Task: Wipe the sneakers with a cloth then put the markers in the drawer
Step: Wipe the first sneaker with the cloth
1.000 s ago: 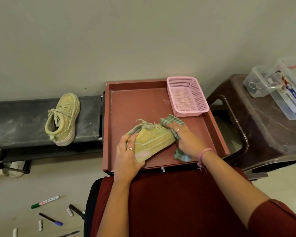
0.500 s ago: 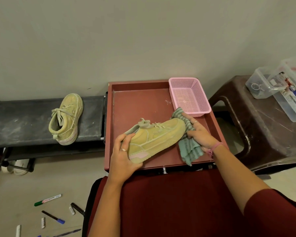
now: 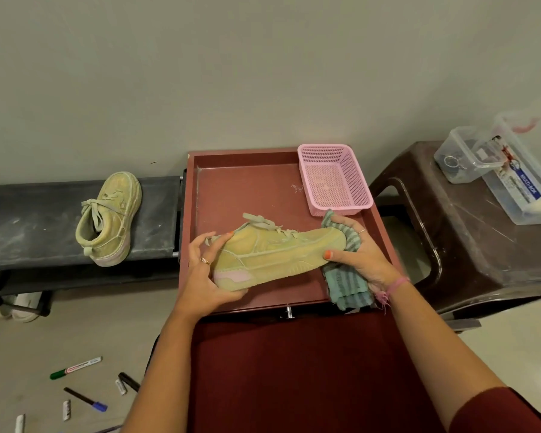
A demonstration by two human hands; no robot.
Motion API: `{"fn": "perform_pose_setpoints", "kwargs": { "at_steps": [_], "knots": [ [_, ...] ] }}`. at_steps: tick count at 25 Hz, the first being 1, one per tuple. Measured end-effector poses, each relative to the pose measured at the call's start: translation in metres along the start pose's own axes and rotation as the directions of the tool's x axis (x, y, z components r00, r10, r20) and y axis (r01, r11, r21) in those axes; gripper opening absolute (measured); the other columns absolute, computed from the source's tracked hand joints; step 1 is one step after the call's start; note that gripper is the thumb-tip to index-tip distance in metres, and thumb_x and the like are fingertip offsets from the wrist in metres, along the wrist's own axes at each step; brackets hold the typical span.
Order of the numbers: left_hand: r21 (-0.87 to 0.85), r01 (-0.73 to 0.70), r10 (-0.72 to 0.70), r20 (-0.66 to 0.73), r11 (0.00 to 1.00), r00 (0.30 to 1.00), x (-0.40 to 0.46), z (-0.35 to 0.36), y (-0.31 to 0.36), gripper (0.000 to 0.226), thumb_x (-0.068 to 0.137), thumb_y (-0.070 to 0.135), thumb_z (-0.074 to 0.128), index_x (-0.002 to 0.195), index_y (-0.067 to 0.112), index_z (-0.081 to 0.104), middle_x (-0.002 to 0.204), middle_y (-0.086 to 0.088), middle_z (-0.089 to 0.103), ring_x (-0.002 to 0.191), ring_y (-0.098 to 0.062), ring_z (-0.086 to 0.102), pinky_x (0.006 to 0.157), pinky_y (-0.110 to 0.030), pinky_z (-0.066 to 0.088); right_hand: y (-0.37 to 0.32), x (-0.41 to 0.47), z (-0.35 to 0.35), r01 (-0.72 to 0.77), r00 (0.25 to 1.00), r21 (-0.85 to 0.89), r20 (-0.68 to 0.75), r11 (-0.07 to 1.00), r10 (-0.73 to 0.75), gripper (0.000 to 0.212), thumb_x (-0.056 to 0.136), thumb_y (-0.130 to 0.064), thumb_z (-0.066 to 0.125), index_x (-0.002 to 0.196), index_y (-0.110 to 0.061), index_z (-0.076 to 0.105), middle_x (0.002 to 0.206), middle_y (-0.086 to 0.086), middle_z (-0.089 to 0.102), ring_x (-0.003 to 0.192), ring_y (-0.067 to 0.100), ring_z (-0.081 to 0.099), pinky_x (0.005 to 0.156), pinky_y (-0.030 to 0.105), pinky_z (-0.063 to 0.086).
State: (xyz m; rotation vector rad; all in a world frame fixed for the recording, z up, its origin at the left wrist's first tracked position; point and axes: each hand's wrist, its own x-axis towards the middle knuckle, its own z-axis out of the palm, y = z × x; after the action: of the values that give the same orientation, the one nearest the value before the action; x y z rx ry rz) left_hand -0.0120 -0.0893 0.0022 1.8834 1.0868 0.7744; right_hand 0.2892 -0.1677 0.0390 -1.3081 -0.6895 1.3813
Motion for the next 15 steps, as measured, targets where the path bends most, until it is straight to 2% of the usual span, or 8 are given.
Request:
{"fn": "perform_pose_setpoints", "kwargs": {
  "at_steps": [2, 4, 7, 10, 12, 13, 15],
  "knots": [
    [-0.024, -0.016, 0.017, 0.056, 1.000, 0.998, 0.012, -0.005, 0.002, 0.097, 0.044, 0.038, 0.085, 0.129, 0.061, 0.041, 0.137, 0.014, 0.024, 0.132, 0.000, 0.031, 0.110, -0.036, 0.040, 0.002, -0.006, -0.001, -0.004, 0.999, 0.016, -0.043, 1.000, 0.005, 0.094, 0.038, -0.018, 0.096, 0.122, -0.019, 0.053, 0.120, 0.011, 0.059, 0.103, 0.025, 0.064, 0.075, 0.039, 0.058],
    [-0.039, -0.067, 0.071, 0.114, 0.997, 0.991, 0.024, -0.010, 0.008, 0.095, 0.046, 0.036, 0.085, 0.130, 0.057, 0.044, 0.138, 0.009, 0.027, 0.132, -0.009, 0.036, 0.110, -0.043, 0.040, 0.005, -0.013, 0.000, -0.028, 0.995, 0.081, -0.089, 0.996, 0.035, 0.089, 0.041, -0.017, 0.095, 0.119, -0.019, 0.053, 0.117, 0.013, 0.060, 0.096, 0.023, 0.067, 0.073, 0.036, 0.058],
    [-0.069, -0.090, 0.103, 0.202, 0.993, 0.974, 0.037, -0.018, 0.024, 0.102, 0.048, 0.033, 0.090, 0.136, 0.052, 0.042, 0.143, 0.010, 0.029, 0.134, -0.005, 0.036, 0.112, -0.038, 0.039, 0.005, -0.022, 0.006, -0.065, 0.983, 0.169, -0.161, 0.983, 0.092, 0.068, 0.057, -0.008, 0.084, 0.118, -0.019, 0.054, 0.120, 0.018, 0.058, 0.090, 0.024, 0.068, 0.072, 0.037, 0.059],
    [-0.305, 0.053, 0.016, 0.218, 0.951, 0.976, 0.047, -0.025, 0.033, 0.134, 0.045, 0.012, 0.096, 0.148, 0.047, 0.019, 0.151, 0.016, 0.035, 0.137, 0.000, 0.037, 0.107, -0.025, 0.042, 0.005, -0.029, 0.016, -0.046, 0.977, 0.202, -0.193, 0.978, 0.086, 0.070, 0.052, -0.019, 0.091, 0.115, -0.017, 0.060, 0.122, 0.017, 0.060, 0.091, 0.025, 0.066, 0.075, 0.039, 0.058],
    [-0.513, 0.088, -0.038, 0.108, 0.854, 0.993, 0.048, -0.020, 0.032, 0.141, 0.045, 0.007, 0.094, 0.150, 0.043, 0.007, 0.151, 0.008, 0.039, 0.135, -0.004, 0.042, 0.101, -0.027, 0.047, 0.002, -0.034, 0.031, 0.016, 0.964, 0.265, -0.260, 0.964, 0.055, 0.065, 0.051, -0.017, 0.090, 0.108, -0.016, 0.059, 0.112, 0.018, 0.063, 0.083, 0.023, 0.068, 0.068, 0.036, 0.058],
    [-0.629, 0.119, -0.120, 0.040, 0.768, 0.992, 0.046, -0.012, 0.031, 0.137, 0.050, 0.005, 0.091, 0.151, 0.042, 0.006, 0.150, 0.004, 0.039, 0.131, -0.007, 0.047, 0.099, -0.031, 0.050, 0.001, -0.036, 0.039, 0.054, 0.954, 0.294, -0.298, 0.954, 0.038, 0.062, 0.052, -0.014, 0.089, 0.106, -0.016, 0.057, 0.107, 0.016, 0.064, 0.080, 0.022, 0.068, 0.065, 0.035, 0.058],
    [-0.837, 0.200, -0.368, -0.002, 0.510, 0.930, 0.039, 0.013, 0.033, 0.110, 0.072, 0.001, 0.077, 0.153, 0.035, 0.011, 0.151, -0.007, 0.038, 0.131, -0.020, 0.049, 0.099, -0.041, 0.047, -0.002, -0.041, 0.055, 0.125, 0.926, 0.311, -0.377, 0.942, 0.002, 0.059, 0.058, -0.007, 0.086, 0.106, -0.015, 0.053, 0.098, 0.012, 0.066, 0.077, 0.022, 0.068, 0.066, 0.036, 0.058]
  ]
}}
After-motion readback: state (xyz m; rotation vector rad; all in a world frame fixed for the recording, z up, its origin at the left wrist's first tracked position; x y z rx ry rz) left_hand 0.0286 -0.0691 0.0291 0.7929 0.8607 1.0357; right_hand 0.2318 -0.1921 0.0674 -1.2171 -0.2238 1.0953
